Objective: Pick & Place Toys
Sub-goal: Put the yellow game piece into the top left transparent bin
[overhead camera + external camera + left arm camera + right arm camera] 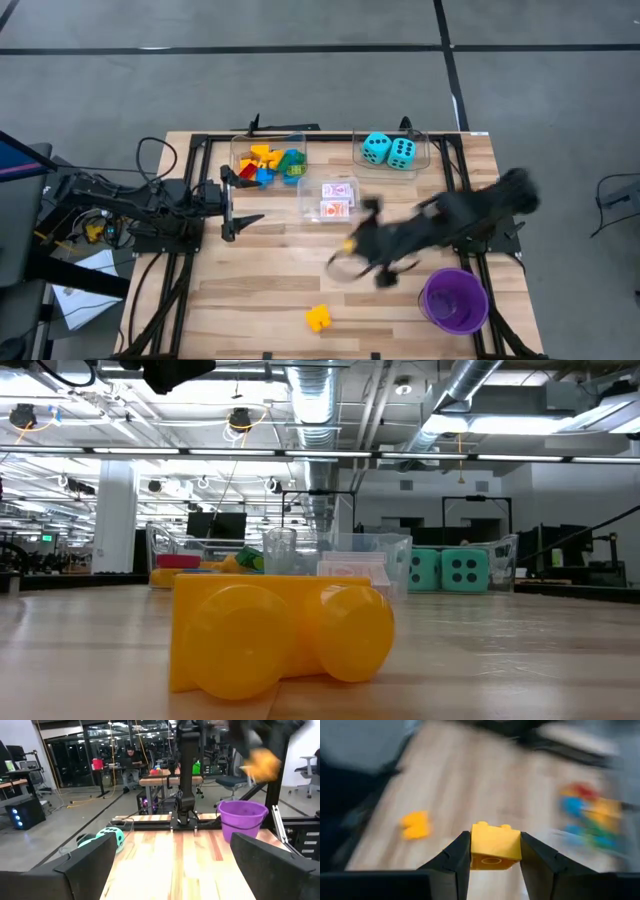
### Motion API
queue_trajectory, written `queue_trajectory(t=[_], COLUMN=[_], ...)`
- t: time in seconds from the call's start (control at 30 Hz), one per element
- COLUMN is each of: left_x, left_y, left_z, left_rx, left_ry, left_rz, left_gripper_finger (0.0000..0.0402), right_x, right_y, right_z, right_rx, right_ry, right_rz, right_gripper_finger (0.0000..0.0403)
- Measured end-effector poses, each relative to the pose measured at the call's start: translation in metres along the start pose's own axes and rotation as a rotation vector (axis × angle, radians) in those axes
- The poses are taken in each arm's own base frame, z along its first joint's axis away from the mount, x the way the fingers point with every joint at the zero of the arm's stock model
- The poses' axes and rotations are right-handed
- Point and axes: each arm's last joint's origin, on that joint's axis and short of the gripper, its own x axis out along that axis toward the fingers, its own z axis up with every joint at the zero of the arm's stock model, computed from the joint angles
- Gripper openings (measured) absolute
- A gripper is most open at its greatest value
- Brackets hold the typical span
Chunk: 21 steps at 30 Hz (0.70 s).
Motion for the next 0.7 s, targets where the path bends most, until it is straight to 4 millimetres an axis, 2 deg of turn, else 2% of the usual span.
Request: queue_trajectory(t=[0.07, 0.13, 0.2, 0.27, 0.33, 0.4, 0.53, 0.63, 0.7], left_x=[0.000, 0.000, 0.000, 0.001, 0.002, 0.006, 0.019, 0.034, 0.046], left_y=[0.000, 0.000, 0.000, 0.000, -0.001, -0.002, -0.008, -0.015, -0.021], left_z=[0.000, 0.000, 0.000, -0.001, -0.001, -0.002, -0.008, -0.014, -0.018], left_rx=[0.001, -0.001, -0.003, -0.004, -0.016, -0.019, 0.008, 0.050, 0.116], left_ry=[0.004, 0.003, 0.003, 0.005, 0.009, 0.008, 0.029, 0.024, -0.003], left_rz=[0.000, 0.000, 0.000, 0.000, 0.000, 0.002, -0.017, -0.058, -0.107], left_gripper_finger=[0.0384, 0.0384, 0.0384, 0.0384, 0.0384, 0.0384, 0.0384, 0.0384, 0.0384], right_x=[-0.039, -0.067, -0.085, -0.088, -0.077, -0.056, -0.019, 0.000, 0.006], right_y=[-0.010, -0.015, -0.014, -0.010, -0.004, -0.002, -0.007, -0.012, -0.015], right_z=[-0.011, -0.024, -0.042, -0.063, -0.087, -0.112, -0.157, -0.175, -0.177], right_rx=[0.048, 0.091, 0.125, 0.125, 0.106, 0.099, 0.134, 0.116, 0.107], right_ry=[-0.067, -0.167, -0.284, -0.403, -0.532, -0.641, -0.798, -0.892, -0.953], right_rz=[-0.103, -0.181, -0.224, -0.241, -0.242, -0.266, -0.329, -0.287, -0.230], right_gripper_finger=[0.0126, 0.0126, 0.0126, 0.0126, 0.0126, 0.0126, 0.0126, 0.0126, 0.0126])
